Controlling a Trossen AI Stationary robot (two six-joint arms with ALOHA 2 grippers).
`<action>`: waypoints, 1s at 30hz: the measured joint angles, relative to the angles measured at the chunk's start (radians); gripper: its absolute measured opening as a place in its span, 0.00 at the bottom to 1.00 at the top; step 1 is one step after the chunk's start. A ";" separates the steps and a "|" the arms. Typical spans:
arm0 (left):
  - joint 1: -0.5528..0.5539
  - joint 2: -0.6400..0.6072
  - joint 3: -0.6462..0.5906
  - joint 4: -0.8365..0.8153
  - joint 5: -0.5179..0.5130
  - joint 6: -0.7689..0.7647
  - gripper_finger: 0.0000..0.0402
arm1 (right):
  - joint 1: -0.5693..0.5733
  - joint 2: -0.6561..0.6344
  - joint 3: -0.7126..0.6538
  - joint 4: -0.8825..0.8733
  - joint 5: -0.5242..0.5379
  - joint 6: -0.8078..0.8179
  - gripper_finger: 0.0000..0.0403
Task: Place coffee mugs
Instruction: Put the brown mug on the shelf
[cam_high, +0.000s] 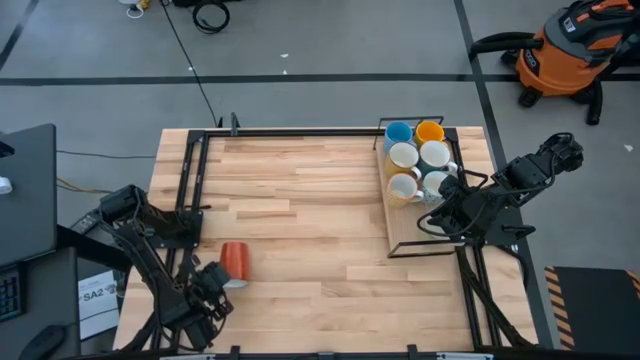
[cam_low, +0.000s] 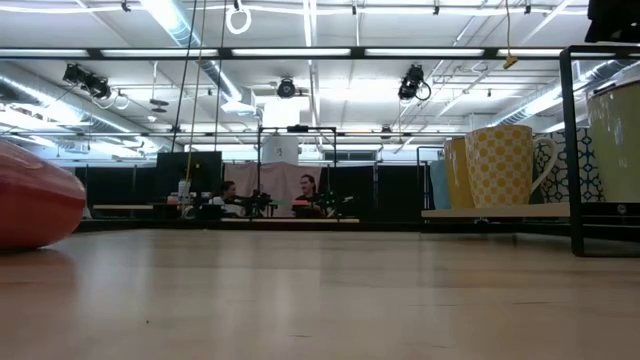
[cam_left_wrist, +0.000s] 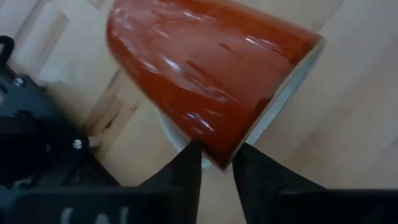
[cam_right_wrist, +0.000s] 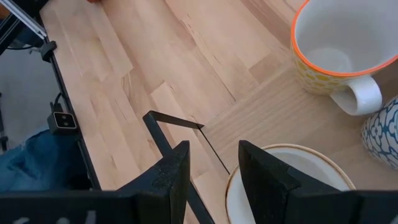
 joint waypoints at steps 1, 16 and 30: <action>0.000 0.000 0.000 -0.001 -0.001 0.000 0.21 | 0.000 0.000 0.000 0.000 0.000 0.000 0.35; 0.035 0.000 0.000 0.004 -0.017 0.008 0.04 | 0.000 0.000 0.000 0.000 0.000 -0.004 0.35; 0.035 0.000 0.000 0.063 0.016 0.005 0.06 | 0.000 0.000 0.000 0.000 0.000 -0.026 0.35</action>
